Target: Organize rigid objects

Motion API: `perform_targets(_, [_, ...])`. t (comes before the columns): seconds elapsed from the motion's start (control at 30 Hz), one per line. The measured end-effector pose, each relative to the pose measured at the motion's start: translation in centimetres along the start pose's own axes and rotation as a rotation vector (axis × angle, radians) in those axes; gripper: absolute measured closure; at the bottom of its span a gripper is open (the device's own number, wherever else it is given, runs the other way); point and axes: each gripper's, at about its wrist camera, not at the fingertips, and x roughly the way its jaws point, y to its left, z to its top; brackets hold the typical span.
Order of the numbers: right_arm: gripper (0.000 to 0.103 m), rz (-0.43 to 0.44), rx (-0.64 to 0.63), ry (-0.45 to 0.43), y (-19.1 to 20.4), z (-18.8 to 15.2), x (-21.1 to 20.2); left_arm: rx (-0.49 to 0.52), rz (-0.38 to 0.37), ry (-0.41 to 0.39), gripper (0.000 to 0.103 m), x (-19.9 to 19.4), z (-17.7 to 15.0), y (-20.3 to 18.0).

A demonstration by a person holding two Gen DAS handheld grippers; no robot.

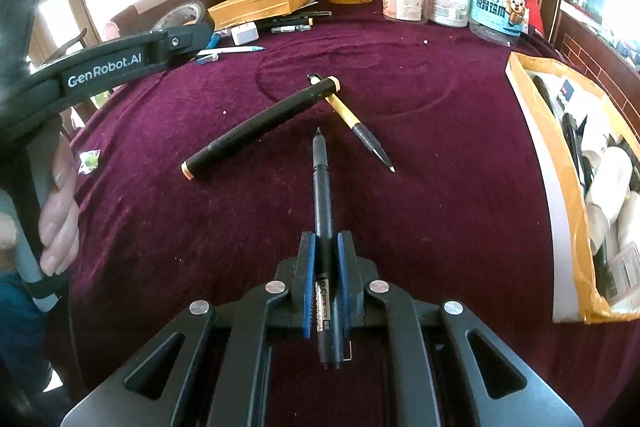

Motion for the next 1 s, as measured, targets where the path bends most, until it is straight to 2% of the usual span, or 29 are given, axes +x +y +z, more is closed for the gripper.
perform_targets(0.23, [0.094,-0.003,0.007,0.014,-0.2,-0.6,-0.1,0.011,0.001,-0.016,0.044,-0.5,0.0,-0.2])
perform_targets(0.57, [0.093,-0.074,-0.053,0.027,0.9,-0.6,0.1,0.025,0.015,-0.037,0.044,-0.9,-0.1,-0.4])
perform_targets(1.0, [0.094,-0.039,-0.022,-0.013,0.6,-0.4,-1.2,0.027,0.021,-0.055,0.044,-1.4,0.0,-0.5])
